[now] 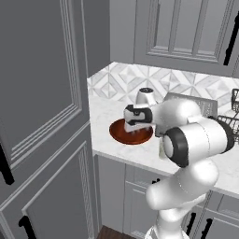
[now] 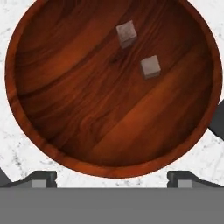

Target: Grab a lemon wedge from the fridge and one ice cube from the ice bowl, and put them in the glass of lemonade.

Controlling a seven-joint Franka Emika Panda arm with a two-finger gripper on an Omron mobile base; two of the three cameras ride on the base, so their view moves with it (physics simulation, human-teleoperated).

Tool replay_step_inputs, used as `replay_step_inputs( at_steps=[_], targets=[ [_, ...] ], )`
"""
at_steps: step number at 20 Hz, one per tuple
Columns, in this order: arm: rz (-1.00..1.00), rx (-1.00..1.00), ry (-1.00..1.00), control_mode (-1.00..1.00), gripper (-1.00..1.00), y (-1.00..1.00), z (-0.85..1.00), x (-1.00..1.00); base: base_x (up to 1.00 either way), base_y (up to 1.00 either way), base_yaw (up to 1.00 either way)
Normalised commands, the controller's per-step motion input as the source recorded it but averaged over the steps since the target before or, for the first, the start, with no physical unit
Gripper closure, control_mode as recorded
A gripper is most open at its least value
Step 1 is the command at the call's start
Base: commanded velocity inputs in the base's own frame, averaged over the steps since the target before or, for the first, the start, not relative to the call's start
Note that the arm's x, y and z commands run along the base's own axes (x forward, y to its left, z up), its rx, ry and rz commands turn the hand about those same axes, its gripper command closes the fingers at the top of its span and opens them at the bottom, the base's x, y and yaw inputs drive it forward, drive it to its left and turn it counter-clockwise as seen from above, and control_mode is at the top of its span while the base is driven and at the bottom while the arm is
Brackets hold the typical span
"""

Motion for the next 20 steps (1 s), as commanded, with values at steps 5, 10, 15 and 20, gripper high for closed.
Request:
replay_step_inputs(
  at_steps=[5,10,15,20],
  targets=[
    [0.00,-0.03,0.18,-1.00,-1.00,0.13,-0.33,0.56,0.00,0.00,0.00],
    [0.00,-0.02,0.10,-1.00,-1.00,0.03,-0.19,0.10,0.00,0.00,0.00],
    [0.00,0.00,0.00,-1.00,-1.00,-0.07,-0.02,0.24,0.00,0.00,0.00],
    [0.01,0.00,0.05,-1.00,-1.00,-0.05,-0.49,0.64,0.00,0.00,0.00]
  ],
)
